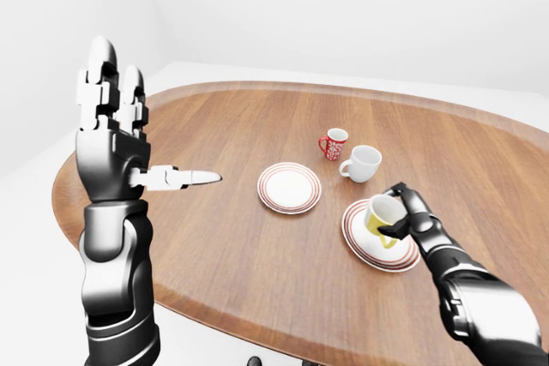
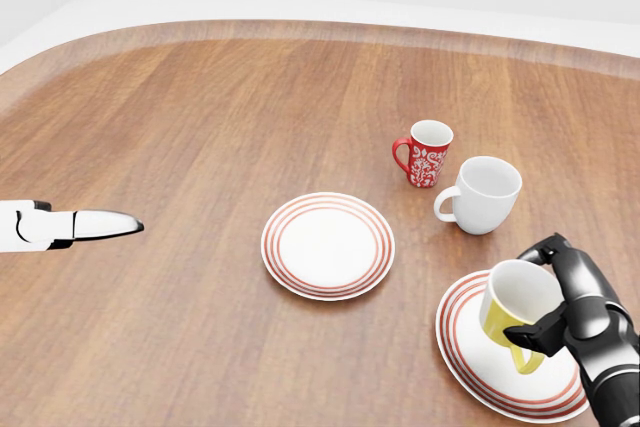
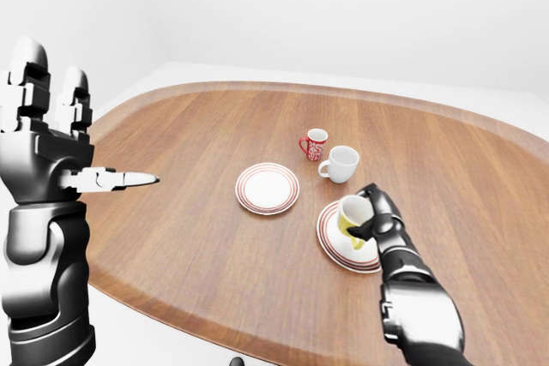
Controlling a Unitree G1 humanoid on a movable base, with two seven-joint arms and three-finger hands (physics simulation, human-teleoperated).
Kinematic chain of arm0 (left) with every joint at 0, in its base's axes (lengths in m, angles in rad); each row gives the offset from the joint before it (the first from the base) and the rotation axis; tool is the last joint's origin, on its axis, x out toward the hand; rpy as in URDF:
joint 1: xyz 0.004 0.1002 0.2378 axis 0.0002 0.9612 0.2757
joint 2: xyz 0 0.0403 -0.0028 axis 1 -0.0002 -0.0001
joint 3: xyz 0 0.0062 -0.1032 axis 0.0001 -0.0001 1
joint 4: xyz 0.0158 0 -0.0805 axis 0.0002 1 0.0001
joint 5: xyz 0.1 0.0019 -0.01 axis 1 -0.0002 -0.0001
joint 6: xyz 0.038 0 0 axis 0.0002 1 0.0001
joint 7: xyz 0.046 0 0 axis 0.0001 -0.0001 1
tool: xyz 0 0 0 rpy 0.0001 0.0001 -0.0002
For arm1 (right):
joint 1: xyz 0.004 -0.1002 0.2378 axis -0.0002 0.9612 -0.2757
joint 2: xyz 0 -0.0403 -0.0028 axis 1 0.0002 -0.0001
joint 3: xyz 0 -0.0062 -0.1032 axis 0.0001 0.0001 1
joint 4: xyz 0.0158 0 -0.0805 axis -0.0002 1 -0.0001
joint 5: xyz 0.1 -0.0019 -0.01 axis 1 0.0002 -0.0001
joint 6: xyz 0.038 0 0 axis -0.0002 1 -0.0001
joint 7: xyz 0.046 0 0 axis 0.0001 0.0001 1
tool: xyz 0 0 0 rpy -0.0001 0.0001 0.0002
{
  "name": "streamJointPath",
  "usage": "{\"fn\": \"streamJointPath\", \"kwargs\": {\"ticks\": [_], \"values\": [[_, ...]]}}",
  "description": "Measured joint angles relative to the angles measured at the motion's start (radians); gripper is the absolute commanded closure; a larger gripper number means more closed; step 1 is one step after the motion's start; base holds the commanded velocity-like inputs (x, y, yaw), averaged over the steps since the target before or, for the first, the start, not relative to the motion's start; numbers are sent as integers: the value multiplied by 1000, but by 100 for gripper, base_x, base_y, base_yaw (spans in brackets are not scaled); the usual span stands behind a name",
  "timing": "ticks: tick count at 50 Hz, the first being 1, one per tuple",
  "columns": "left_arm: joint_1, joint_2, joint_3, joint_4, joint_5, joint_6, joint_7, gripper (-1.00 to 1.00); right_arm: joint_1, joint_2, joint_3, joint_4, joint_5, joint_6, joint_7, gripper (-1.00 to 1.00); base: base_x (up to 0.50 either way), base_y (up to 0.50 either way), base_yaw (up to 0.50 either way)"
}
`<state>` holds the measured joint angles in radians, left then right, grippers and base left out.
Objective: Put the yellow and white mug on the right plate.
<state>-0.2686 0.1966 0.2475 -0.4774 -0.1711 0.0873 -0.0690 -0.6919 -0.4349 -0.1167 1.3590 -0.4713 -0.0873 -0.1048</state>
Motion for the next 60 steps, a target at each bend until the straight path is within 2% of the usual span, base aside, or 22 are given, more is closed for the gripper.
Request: {"fn": "streamJointPath", "kwargs": {"ticks": [15, 16, 33, 60], "values": [[-2, 1, 0, 1, -1, 0, 0, -98, 0, 6, 1, 1, -4, 0, -1, 100, 0, 0, 0], [-2, 1, 0, 0, -1, 0, 0, -98, 0, 7, 1, 1, -4, 0, 0, -100, 0, 0, 0], [-1, 1, 1, -7, -4, 0, 0, -98, -7, 8, -19, -4, -56, 0, -3, -100, 0, 0, 0], [2, -3, -3, -12, -2, 0, 0, -98, -10, 3, -22, -5, -42, 0, 9, -100, 0, 0, 0]]}}
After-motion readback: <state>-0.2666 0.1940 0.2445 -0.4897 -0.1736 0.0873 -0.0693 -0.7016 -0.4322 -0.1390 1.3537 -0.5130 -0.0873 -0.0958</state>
